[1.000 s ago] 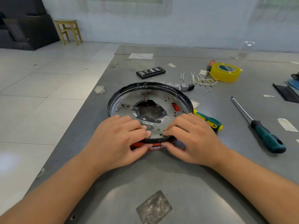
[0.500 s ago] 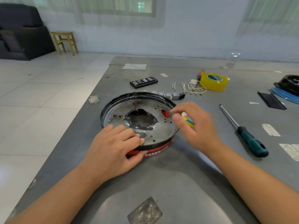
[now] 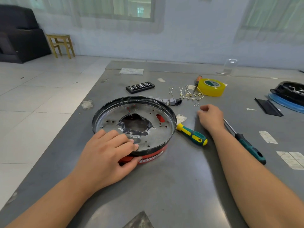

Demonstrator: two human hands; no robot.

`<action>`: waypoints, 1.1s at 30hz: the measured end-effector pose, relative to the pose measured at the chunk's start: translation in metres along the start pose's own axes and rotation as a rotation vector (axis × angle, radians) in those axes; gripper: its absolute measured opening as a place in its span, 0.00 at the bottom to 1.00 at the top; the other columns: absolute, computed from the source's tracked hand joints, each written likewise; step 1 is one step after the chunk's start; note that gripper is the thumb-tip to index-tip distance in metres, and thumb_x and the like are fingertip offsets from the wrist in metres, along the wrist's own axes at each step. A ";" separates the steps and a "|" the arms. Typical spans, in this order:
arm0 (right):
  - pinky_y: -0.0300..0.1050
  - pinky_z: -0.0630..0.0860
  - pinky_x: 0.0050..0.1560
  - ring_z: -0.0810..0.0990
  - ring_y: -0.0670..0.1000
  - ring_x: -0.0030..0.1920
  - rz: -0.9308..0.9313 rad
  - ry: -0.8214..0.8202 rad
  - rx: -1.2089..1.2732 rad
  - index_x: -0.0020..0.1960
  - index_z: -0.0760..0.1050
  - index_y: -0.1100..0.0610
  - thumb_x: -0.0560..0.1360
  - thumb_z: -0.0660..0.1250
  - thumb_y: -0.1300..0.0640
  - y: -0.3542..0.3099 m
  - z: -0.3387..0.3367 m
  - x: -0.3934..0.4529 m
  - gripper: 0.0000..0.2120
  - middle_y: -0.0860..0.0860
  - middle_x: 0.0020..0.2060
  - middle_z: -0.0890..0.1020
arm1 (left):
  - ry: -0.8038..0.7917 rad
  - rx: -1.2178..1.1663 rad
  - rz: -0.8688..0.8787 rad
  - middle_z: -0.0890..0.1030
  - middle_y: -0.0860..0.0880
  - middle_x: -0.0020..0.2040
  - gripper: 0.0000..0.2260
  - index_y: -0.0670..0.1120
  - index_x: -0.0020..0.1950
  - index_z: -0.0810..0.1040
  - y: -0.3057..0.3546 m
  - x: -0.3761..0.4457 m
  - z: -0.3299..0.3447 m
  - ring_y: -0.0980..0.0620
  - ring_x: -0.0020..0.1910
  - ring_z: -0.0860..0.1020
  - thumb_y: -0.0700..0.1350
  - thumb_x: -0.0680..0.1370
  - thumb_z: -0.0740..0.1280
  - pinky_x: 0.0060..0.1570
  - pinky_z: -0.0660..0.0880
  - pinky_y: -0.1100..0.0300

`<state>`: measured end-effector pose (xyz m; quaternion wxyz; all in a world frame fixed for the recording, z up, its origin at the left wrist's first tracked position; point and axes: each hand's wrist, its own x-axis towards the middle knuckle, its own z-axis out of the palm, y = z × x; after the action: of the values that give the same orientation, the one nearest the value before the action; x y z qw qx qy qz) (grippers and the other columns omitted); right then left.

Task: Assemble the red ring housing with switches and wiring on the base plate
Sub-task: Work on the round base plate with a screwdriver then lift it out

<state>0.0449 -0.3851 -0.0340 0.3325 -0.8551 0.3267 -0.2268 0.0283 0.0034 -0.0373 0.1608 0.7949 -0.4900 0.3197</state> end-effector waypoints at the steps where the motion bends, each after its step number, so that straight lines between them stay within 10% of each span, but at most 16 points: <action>1: 0.52 0.73 0.66 0.77 0.58 0.65 -0.013 0.001 -0.022 0.69 0.77 0.58 0.81 0.66 0.58 0.000 0.003 0.007 0.17 0.57 0.66 0.79 | 0.003 0.001 -0.001 0.85 0.54 0.45 0.12 0.50 0.47 0.86 -0.001 0.000 0.001 0.46 0.41 0.82 0.57 0.78 0.70 0.37 0.74 0.48; 33: 0.51 0.80 0.53 0.82 0.53 0.51 -0.155 0.072 0.042 0.53 0.76 0.52 0.81 0.66 0.59 -0.001 -0.008 0.014 0.03 0.51 0.48 0.84 | -0.041 -0.019 -0.007 0.85 0.55 0.44 0.11 0.50 0.46 0.86 -0.003 0.002 -0.002 0.46 0.42 0.82 0.57 0.78 0.70 0.38 0.74 0.48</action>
<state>0.0496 -0.3977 -0.0257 0.3197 -0.8620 0.2666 -0.2893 0.0304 0.0046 -0.0345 0.1595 0.8013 -0.4935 0.2982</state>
